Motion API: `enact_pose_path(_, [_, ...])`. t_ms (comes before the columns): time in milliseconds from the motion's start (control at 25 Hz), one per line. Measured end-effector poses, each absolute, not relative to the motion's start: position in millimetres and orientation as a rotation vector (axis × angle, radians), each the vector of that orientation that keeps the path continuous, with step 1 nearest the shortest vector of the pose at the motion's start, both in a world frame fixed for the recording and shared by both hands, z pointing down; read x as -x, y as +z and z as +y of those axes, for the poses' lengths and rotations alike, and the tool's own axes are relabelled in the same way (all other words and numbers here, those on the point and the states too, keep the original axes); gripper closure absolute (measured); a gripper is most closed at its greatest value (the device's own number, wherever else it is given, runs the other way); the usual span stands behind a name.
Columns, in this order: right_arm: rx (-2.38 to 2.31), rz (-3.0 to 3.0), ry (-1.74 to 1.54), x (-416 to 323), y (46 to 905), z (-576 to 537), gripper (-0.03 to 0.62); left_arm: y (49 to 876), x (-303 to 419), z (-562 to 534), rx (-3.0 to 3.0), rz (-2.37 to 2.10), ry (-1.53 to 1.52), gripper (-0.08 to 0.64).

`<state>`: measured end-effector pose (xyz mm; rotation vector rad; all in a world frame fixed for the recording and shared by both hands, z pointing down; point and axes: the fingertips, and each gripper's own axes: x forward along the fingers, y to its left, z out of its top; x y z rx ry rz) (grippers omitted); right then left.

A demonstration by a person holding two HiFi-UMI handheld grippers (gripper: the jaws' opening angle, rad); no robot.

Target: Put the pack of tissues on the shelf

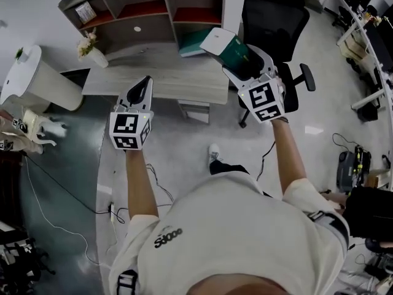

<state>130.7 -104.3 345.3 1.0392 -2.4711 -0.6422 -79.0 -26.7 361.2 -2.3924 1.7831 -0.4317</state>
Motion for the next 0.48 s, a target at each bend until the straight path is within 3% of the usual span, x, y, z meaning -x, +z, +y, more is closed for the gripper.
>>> enact_pose_path(480, [-0.948,-2.515,-0.630,-90.9,346.8,-266.9,0.233,360.5,96.6,-193.8,2.408,1.815,-0.466,0.541])
